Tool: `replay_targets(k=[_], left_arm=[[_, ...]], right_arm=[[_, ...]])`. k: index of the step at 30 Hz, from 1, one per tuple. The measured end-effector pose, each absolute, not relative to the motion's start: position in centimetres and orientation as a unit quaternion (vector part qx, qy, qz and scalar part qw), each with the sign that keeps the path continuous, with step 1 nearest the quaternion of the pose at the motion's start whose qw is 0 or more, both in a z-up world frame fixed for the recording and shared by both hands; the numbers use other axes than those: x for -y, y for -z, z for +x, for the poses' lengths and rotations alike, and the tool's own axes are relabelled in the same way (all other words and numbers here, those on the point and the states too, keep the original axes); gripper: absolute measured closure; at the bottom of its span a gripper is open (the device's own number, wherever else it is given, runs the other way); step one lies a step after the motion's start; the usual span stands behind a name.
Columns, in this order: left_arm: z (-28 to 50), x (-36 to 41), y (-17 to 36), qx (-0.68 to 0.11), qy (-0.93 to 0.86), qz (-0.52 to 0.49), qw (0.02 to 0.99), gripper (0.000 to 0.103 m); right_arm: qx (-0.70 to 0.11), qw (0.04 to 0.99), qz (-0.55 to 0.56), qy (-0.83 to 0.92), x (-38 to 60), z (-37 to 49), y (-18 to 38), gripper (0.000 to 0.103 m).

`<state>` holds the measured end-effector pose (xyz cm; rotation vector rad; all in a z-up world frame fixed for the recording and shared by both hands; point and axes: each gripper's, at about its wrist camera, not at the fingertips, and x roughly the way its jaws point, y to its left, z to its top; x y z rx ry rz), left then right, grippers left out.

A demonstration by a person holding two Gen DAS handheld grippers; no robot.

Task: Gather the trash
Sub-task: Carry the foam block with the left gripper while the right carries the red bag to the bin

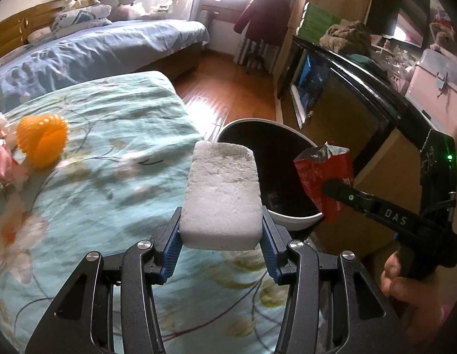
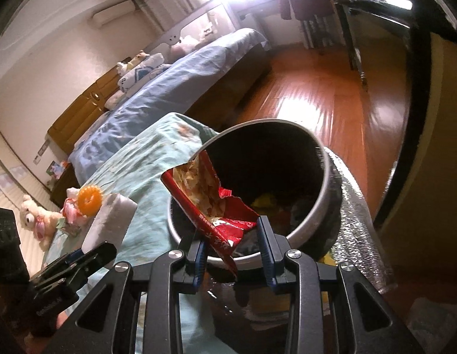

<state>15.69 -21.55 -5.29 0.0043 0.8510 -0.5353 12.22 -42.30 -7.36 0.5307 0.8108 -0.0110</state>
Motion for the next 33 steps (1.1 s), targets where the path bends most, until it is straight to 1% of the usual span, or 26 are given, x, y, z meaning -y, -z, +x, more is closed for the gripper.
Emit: replay_targets(k=[18,33], left_arm=[[17.4,26.0,5.4,-0.408,0.280,0.039,0.868,0.056],[20.1,28.2,6.2,-0.427,0.285,0.051,0.857,0.055]], right_arm=[[-0.391,0.885,0.250,0.032,45.0,14.0,7.6,0.068],[-0.406,0.877,0.253,0.047,46.4,16.3,8.5,0.067]])
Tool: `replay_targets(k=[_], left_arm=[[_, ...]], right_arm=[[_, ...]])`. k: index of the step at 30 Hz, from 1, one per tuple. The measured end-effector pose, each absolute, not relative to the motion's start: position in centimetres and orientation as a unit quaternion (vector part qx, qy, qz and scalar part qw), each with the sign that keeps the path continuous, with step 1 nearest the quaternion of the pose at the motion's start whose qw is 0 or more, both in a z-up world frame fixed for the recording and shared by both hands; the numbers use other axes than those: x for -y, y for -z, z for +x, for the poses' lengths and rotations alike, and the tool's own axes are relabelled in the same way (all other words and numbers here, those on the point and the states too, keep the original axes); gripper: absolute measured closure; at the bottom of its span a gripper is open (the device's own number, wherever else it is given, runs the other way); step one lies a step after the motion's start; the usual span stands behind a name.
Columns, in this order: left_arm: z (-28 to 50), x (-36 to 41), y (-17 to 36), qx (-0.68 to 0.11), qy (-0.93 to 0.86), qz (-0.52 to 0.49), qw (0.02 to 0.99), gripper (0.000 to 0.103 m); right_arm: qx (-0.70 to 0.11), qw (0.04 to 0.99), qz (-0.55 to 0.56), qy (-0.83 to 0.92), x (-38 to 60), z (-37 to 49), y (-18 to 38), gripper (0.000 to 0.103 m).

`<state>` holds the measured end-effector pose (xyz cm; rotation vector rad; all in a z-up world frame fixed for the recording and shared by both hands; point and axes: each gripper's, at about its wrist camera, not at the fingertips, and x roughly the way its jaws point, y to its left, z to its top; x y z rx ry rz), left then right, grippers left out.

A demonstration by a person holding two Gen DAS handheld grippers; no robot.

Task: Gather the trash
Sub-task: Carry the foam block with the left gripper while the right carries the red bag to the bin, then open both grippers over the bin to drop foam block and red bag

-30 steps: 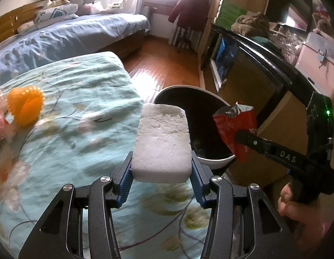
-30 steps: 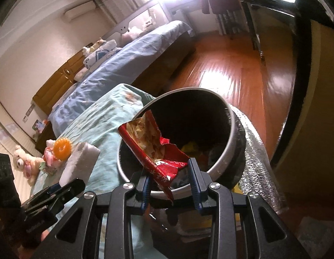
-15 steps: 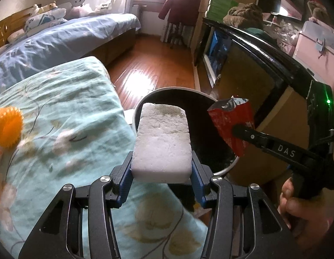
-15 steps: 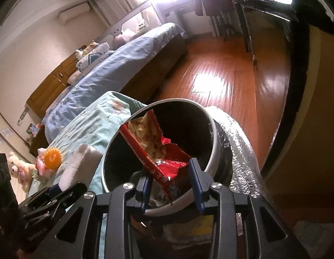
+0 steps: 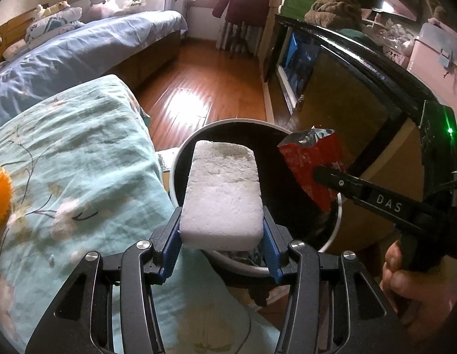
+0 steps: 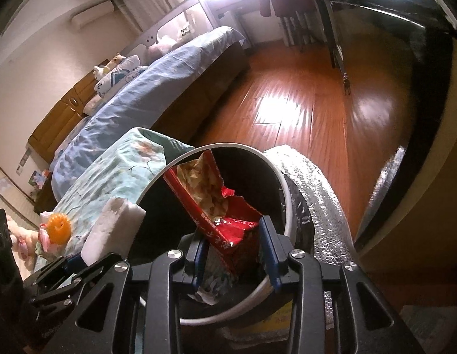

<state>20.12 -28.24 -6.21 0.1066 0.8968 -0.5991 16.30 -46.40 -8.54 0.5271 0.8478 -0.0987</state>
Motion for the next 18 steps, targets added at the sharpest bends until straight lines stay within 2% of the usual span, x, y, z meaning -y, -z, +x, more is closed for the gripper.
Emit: replay_targets(k=[7,10,12,14,18], left_arm=[[20.7,28.3,6.5,-0.433,0.284,0.039,0.854,0.053],[20.9,28.3,6.5,-0.437,0.285,0.035,0.852,0.051],[20.9,28.2,6.5,-0.437,0.284,0.033,0.853,0.046],[20.8,27.9,6.4,-0.434,0.284,0.030,0.855,0.042],[20.2,26.8,6.3,-0.432,0.279,0.023,0.857,0.041]], right_arm=[[-0.406,0.877,0.253,0.054,46.6,16.5,8.3,0.064],[-0.405,0.877,0.254,0.054,46.7,16.5,8.3,0.058],[-0.406,0.876,0.256,0.053,46.7,16.6,8.2,0.048],[-0.405,0.876,0.256,0.052,46.7,16.6,8.0,0.047],[-0.404,0.876,0.259,0.050,46.6,16.3,7.8,0.046]])
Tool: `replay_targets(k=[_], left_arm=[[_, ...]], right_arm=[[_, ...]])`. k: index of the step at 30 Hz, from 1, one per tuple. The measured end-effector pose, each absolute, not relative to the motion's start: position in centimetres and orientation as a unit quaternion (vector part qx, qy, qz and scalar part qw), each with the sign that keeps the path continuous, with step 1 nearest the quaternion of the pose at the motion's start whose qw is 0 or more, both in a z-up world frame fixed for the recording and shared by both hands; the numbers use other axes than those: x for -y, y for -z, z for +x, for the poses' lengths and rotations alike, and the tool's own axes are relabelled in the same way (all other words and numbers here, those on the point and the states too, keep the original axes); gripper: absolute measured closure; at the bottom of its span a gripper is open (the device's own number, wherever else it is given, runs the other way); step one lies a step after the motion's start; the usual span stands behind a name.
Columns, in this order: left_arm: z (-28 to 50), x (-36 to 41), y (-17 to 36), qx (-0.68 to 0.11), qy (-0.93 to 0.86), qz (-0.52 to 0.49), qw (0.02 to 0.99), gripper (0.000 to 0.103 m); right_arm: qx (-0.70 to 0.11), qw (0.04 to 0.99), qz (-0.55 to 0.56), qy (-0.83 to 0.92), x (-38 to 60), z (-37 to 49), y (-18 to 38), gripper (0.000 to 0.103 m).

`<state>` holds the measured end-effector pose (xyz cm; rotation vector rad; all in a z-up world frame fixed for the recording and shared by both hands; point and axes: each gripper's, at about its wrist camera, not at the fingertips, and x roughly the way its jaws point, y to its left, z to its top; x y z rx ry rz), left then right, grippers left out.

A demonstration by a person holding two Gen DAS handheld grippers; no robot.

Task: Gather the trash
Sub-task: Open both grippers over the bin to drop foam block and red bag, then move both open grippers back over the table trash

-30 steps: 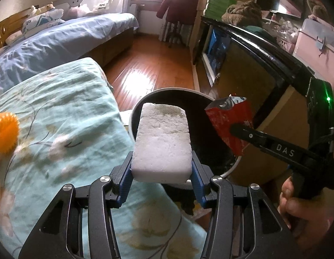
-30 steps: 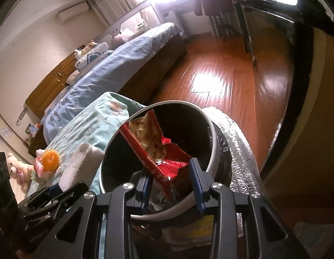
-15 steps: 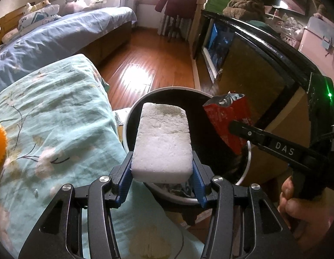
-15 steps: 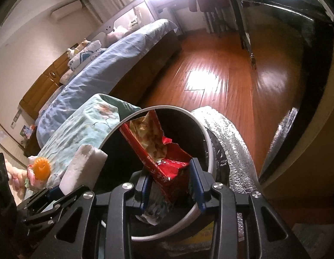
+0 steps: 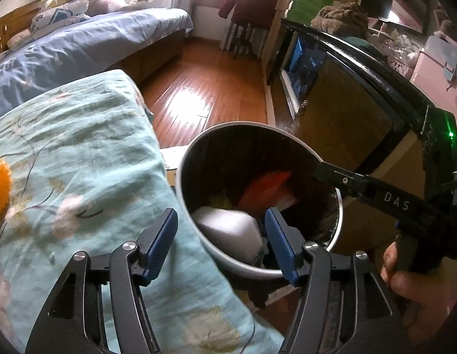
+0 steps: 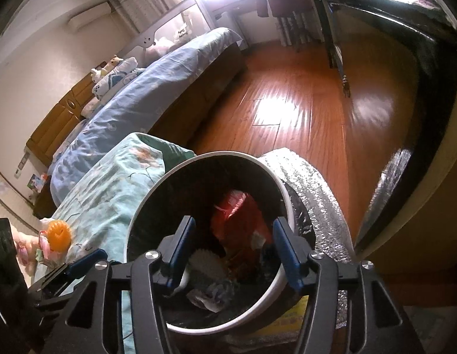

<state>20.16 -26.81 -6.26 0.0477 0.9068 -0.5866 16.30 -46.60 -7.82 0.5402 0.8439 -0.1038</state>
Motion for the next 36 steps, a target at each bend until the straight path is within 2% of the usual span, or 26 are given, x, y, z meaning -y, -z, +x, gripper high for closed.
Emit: replay_targets(k=[4,12,17,19,21,23,36], left_arm=[[19.1,24.7,6.5,-0.432,0.268,0.008,0.861,0.040],[17.4,19.0,6.7,-0.429,0.225,-0.032,0.874,0.040],[16.8,15.3,6.6,-0.425,0.195,-0.051,0.883,0.040],[16.6,13.9,6.5,-0.423,0.183,-0.061,0.885,0.040],[16.5,12.8,6.5,-0.422,0.174,-0.066,0.888,0.040],[16.3,11.8,6.4,-0.420,0.163,-0.072,0.890,0.040],[15.2,4.7,6.3,-0.412,0.106,-0.111,0.898,0.039]], right_arm=[[-0.403,0.878,0.254,0.042,45.5,15.7,7.6,0.044],[-0.397,0.886,0.240,0.009,41.9,15.1,6.9,0.031],[-0.391,0.889,0.237,-0.016,39.4,15.1,6.1,0.028],[-0.389,0.890,0.235,-0.027,38.5,15.1,5.8,0.024],[-0.387,0.892,0.233,-0.037,37.6,15.2,5.6,0.013],[-0.384,0.894,0.228,-0.048,36.6,15.3,5.4,0.009],[-0.416,0.880,0.188,-0.130,29.3,16.9,5.0,0.007]])
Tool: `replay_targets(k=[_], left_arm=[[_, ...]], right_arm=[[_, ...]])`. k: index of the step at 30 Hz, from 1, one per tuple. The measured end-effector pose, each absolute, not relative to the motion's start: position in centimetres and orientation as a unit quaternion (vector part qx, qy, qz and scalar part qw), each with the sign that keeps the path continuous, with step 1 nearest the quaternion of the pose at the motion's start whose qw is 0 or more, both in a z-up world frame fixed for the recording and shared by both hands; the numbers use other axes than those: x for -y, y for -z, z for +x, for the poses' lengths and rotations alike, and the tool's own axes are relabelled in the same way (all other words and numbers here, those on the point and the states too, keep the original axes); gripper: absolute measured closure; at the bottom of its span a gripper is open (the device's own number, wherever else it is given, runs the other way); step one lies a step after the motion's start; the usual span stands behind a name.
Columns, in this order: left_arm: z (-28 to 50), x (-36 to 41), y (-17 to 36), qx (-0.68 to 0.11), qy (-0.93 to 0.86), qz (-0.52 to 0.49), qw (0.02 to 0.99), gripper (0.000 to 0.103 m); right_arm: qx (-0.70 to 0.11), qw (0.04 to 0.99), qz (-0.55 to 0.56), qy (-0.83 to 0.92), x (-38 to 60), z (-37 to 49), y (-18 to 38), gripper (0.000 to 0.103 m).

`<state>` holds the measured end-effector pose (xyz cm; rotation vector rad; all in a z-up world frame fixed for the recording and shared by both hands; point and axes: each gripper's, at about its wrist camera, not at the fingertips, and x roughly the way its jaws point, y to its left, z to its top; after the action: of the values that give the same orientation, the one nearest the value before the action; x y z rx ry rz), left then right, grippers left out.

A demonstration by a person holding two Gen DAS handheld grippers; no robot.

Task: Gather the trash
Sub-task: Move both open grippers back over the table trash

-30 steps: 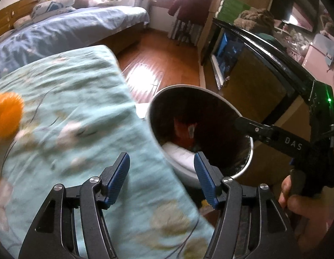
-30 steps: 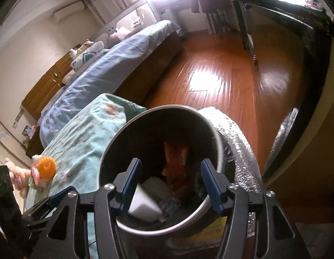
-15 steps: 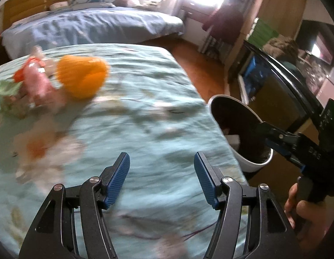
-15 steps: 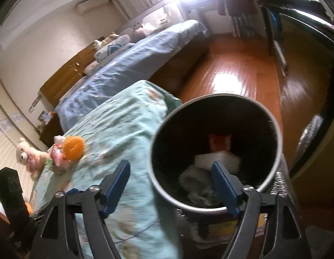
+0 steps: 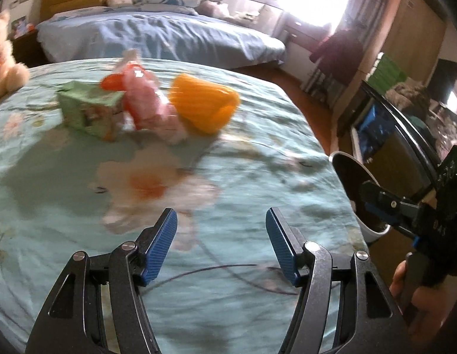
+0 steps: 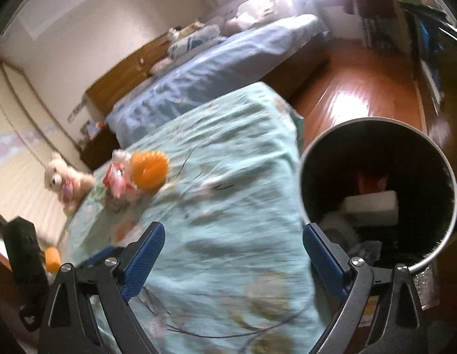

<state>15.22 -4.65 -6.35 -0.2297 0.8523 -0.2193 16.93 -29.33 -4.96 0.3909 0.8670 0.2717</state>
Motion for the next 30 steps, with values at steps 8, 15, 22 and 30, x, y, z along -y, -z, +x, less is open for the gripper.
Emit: replay_targets(k=[8,15,22,30], left_arm=[[15.7,1.2,6.7,-0.413,0.072,-0.133,0.898,0.039],[16.5,-1.1,7.1,-0.414,0.047,-0.149,0.896,0.039],[18.3,-3.1,7.3,-0.414,0.024,-0.161,0.896,0.039],[21.3,-3.9,7.3,-0.413,0.017,-0.169,0.895,0.038]], right_arm=[[-0.426,0.875,0.172,-0.153,26.2,18.0,5.4,0.006],[-0.428,0.878,0.134,-0.166,23.9,19.1,5.2,0.001],[-0.417,0.877,0.150,-0.184,22.6,21.0,5.6,0.001],[-0.421,0.873,0.160,-0.187,21.2,24.4,6.1,0.002]])
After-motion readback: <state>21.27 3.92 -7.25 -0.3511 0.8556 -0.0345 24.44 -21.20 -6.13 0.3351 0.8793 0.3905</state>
